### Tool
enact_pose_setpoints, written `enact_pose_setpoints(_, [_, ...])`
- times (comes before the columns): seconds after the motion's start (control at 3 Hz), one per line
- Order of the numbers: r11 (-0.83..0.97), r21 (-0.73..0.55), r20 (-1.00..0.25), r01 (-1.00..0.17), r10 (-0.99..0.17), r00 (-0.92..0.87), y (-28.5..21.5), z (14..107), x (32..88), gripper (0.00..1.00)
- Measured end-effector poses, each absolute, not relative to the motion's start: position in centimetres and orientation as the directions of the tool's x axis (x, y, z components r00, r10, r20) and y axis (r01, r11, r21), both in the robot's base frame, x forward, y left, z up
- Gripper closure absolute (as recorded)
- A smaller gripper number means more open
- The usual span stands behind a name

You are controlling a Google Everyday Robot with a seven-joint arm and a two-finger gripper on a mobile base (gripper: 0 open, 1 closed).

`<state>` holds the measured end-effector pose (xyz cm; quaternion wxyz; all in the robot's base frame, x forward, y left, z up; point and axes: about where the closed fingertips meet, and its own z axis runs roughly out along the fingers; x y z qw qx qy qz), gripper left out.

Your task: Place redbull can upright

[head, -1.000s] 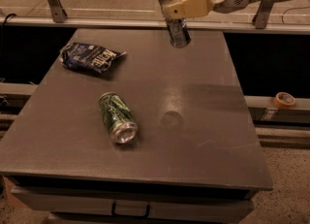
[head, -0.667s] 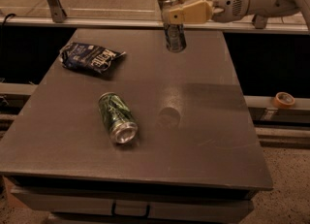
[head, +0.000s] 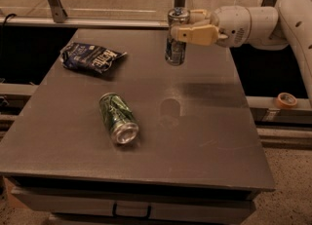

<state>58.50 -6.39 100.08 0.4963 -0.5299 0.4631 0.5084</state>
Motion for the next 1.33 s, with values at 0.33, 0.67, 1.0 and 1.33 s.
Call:
enact_pose_setpoints(0.33, [-0.115,-0.081,-0.997,-0.99,0.03,0.078,-7.0,98.5,58.4,1.0])
enact_pose_setpoints(0.67, [-0.154,-0.084,-0.996,-0.985,0.001,0.084,-7.0,96.4,58.4,1.0])
enact_pose_setpoints(1.0, [-0.184,-0.064,-0.997,-0.981,-0.037,0.072,-6.9,93.9,58.5,1.0])
enact_pose_setpoints(1.33, [-0.199,-0.029,-0.997,-0.98,-0.069,0.044,-6.7,92.2,58.8,0.82])
